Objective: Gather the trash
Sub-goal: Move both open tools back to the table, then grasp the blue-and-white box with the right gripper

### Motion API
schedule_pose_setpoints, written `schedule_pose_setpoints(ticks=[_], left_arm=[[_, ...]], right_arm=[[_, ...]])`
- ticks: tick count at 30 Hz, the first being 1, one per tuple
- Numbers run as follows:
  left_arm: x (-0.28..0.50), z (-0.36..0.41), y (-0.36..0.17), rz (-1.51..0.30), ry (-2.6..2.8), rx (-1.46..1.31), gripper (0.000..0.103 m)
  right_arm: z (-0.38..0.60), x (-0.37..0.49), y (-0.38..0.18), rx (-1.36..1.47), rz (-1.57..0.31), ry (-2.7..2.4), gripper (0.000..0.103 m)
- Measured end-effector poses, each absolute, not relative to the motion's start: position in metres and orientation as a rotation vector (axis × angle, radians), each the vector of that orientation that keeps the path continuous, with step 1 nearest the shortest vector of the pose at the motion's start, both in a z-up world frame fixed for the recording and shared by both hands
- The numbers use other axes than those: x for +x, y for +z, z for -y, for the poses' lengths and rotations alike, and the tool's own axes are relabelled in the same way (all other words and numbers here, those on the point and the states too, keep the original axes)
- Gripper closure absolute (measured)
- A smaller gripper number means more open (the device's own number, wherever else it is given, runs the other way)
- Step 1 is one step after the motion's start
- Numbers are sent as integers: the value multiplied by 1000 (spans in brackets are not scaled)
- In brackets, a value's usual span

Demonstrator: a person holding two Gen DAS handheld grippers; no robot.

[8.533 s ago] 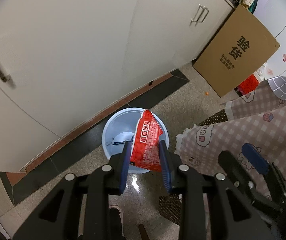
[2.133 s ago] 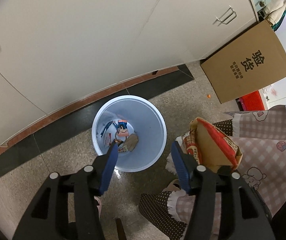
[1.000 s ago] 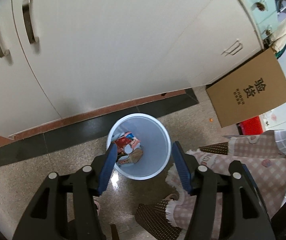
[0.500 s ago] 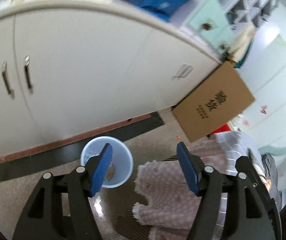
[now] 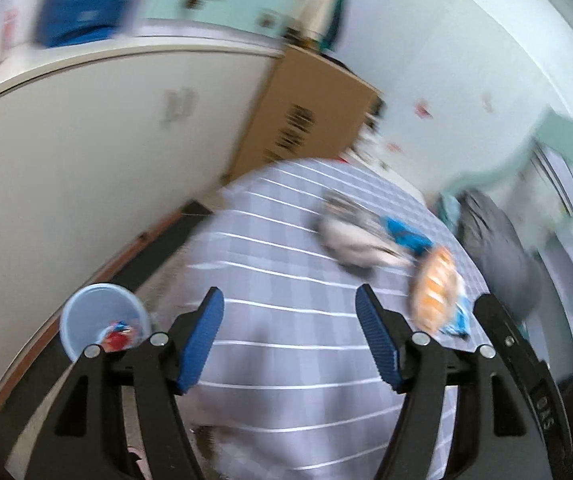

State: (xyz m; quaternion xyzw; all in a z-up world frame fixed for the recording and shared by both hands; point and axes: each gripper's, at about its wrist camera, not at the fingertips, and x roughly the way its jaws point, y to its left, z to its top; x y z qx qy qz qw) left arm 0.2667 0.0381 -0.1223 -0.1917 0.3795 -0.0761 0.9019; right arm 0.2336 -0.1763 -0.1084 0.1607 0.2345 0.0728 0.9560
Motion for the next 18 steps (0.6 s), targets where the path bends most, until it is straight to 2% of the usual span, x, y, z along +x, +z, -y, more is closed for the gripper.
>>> schedule_pose_setpoints(ticks=[8,18], left_arm=[[300,78,-137,-839,-274,-220,36],[338,135,-166,-911,-286,-109,36]], right_arm=[[284,235,-136,439,-538,-6,28],[330,265,-166,403,-731,-40,25]])
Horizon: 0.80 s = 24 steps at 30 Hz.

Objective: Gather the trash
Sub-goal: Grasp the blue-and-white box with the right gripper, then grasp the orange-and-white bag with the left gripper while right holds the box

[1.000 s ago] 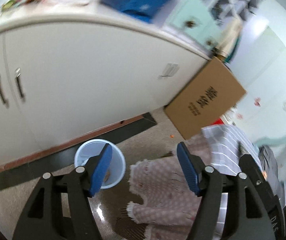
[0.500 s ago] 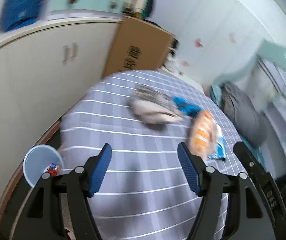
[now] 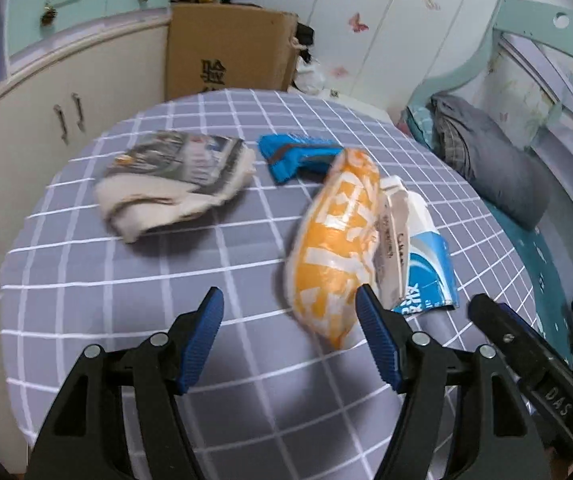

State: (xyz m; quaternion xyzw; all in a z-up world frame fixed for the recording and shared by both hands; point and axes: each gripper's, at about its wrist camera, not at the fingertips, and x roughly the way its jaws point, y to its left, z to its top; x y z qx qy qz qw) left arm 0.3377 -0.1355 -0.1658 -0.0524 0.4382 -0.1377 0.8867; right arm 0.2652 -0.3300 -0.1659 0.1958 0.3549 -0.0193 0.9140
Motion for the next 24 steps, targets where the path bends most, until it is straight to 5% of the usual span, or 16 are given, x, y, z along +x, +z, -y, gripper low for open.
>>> schedule_pose_setpoints(ticks=[7,12,14,16,17,24], left_arm=[[354,148,-174,-922,-287,-76,37],[358,149,-173,-929,-322,-77,72],[358,150,-173,-929,-336,-71,77],[357,151,-172,-925,-343,-70,83],[355,151,-172,-921,-349,-74,84],[335,145,-166,-903,-389,-104,91]], right_arm=[[328,297,-171,354,-785,13,25],[317,320,-173,321,-822,24,24],[313,324,-172,307,-829,26,25],[310,325,-172,289,-833,22,32],[308,325,-172,283,-835,28,48],[305,318,-170,268,-824,41,52]])
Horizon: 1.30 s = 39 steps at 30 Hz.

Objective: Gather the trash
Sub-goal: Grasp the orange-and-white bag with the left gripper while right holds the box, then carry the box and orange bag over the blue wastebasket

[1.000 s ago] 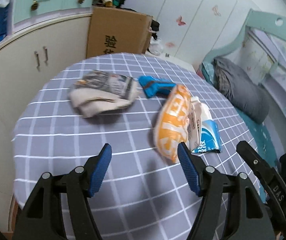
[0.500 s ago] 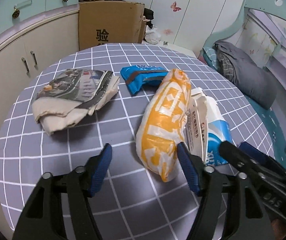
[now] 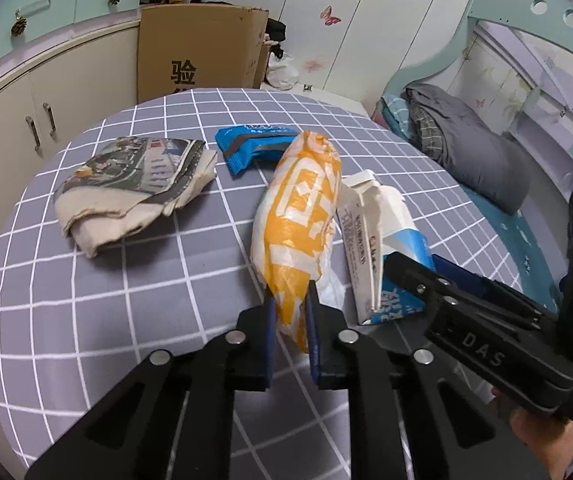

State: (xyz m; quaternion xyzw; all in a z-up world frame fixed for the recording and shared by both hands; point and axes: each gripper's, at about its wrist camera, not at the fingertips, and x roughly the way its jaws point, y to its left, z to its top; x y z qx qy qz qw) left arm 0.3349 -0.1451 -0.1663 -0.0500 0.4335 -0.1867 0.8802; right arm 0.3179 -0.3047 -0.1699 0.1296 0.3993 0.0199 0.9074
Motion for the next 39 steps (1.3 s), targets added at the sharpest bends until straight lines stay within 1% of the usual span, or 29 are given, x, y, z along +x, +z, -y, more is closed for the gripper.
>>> schedule_pose_setpoints(ticks=[6,11,17,23,29,35,39], left_arm=[[312,126,-149,-855,-414,-147,92],[291,105,-128,-795,-417,-175,92],[258,54,-101,-708,-400,-230,92],[223,-17,-89,-639,-324,-290,92],[203,-100,-100,-630,-158,-348,92],[195,-180,-133,-685,-12,-423,92],[196,-227,-166,-743,73,-472,92]], right_arm=[[299,294,-161,284,-770,47,52],[291,272,-138,310,-699,65,52],[258,251,-102,294,-631,140,52],[201,244,-84,252,-602,244,52],[105,245,-81,187,-619,407,52],[-5,254,-103,99,-685,557,52],[-60,255,-125,46,-732,619,52]])
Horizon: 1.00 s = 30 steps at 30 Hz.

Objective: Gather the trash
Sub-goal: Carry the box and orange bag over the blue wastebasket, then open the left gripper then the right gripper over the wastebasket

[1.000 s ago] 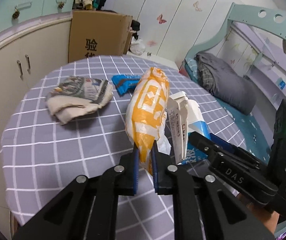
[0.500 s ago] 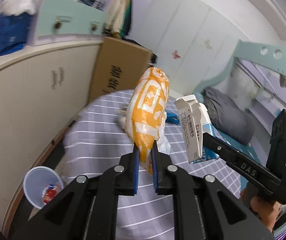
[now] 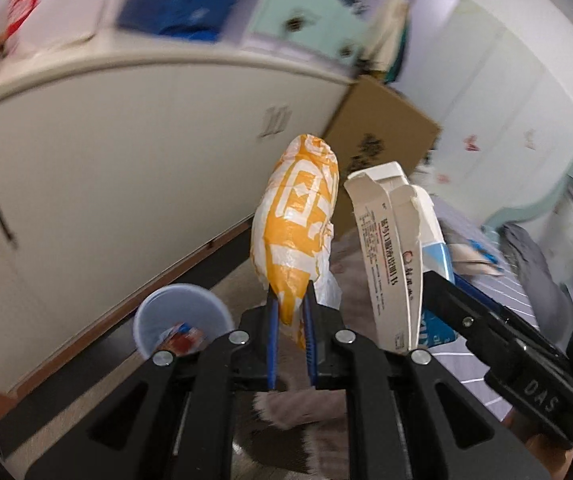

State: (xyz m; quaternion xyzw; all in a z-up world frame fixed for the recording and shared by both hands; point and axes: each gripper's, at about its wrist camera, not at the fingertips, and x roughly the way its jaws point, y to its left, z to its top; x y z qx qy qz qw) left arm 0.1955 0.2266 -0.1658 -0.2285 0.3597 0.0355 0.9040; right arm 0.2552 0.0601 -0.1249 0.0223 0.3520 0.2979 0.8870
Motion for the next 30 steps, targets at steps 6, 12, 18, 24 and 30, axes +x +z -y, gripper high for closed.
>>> schedule_pose_setpoints(ticks=[6,12,18,24,30], left_arm=[[203,-278,-222,-855,172,-521,92],[227,-306,-288,-997,210,-565,92],[261,-308,-334,-1101,220,-557,92],[296,-301,-354,-1138,216,-539,90],[316,-305,-365,-1148,247,-541,67]], right_arm=[[-118,270,-183,-17,-843,654,52],[-145,290,-245,-42,-949,628,52],[-152,312,-294,-58,-1017,578,52],[-151,330,-326,-63,-1042,525,52],[-146,343,-339,-50,-1050,495,52]])
